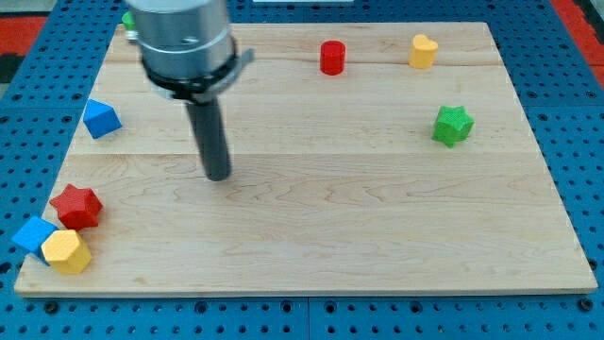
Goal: Push the red star towards the bottom center
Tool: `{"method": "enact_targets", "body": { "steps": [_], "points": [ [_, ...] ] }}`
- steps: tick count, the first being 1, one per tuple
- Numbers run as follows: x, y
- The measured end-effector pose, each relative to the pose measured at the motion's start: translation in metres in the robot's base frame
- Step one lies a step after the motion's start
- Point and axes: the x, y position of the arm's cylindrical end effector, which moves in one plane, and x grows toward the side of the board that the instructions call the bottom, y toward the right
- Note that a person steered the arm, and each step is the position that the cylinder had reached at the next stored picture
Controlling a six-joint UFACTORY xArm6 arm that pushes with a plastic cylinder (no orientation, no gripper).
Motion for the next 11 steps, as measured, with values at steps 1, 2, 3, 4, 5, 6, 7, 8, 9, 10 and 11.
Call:
{"method": "enact_targets", "body": {
  "steps": [1, 2, 3, 4, 5, 6, 7, 8, 9, 10, 11],
  "points": [
    [0.005, -0.063],
    [-0.001, -0.117],
    [0.006, -0.173],
    [0.013, -0.183],
    [0.032, -0.165],
    [0.041, -0.165],
    [0.042, -0.153],
    [0.061, -0.14],
    [0.067, -0.121],
    [0.071, -0.088],
    [0.078, -0.068]
  ]
}}
